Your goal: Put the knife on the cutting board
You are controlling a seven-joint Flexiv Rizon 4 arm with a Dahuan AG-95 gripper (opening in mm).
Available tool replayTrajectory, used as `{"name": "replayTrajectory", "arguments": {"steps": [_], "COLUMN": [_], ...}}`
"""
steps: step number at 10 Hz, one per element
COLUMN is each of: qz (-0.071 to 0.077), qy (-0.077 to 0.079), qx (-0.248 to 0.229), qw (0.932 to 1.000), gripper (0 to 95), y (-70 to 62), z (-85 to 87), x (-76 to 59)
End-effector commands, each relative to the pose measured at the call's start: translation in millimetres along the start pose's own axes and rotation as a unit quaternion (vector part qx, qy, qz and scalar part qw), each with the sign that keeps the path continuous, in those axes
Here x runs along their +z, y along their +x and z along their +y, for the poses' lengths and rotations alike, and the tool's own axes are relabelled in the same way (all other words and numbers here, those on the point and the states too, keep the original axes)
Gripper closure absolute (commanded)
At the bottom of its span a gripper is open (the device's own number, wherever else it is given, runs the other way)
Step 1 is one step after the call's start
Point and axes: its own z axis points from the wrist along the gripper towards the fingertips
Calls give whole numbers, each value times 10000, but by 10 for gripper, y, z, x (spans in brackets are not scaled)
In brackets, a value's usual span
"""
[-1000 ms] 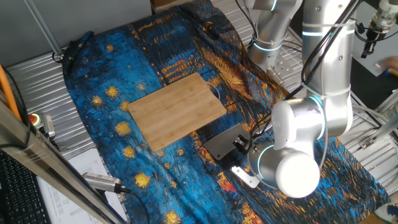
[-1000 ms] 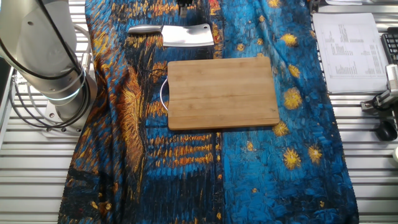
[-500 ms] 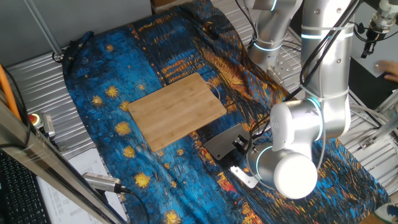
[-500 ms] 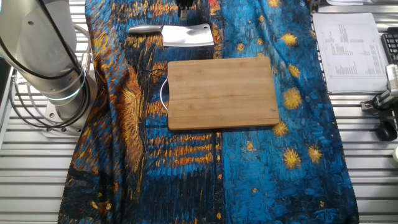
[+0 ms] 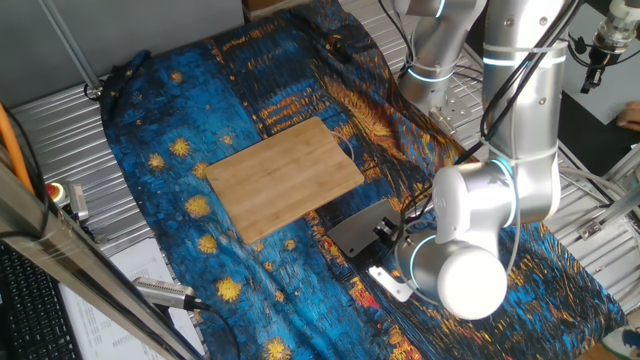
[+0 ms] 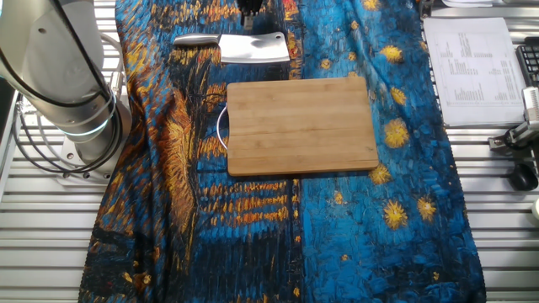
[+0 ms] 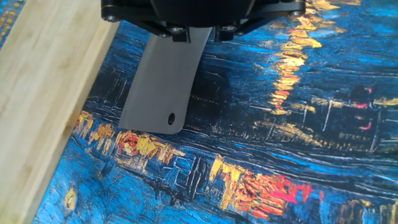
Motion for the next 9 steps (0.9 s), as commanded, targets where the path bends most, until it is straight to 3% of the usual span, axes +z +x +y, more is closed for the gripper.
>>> {"name": "replayTrajectory", "arguments": {"steps": [1, 9], "qz": [-19, -7], "qy": [-13, -14], "qx": [43, 157], "qw": [10000, 9999], "gripper": [760, 760], "y": [0, -6], "z": [4, 32], "x": [42, 112]}}
